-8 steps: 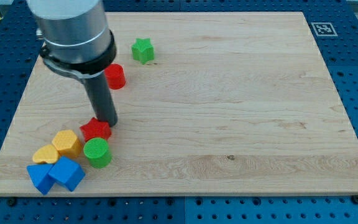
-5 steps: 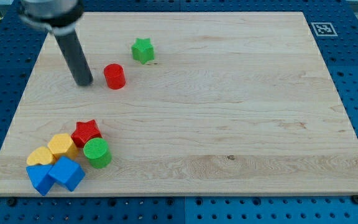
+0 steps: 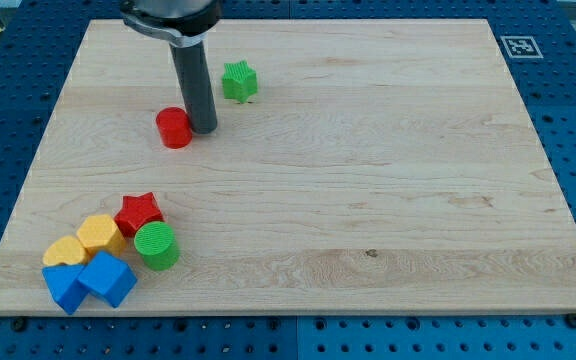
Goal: Push the red circle towards the red star
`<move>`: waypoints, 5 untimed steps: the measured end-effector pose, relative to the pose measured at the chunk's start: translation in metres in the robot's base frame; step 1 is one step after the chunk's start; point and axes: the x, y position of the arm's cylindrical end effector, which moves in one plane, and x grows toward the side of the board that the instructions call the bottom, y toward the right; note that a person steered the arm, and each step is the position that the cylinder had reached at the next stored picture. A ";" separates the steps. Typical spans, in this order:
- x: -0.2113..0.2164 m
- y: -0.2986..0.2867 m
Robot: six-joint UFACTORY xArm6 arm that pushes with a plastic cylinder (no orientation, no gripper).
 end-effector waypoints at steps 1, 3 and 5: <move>-0.033 -0.004; 0.005 -0.044; 0.064 -0.025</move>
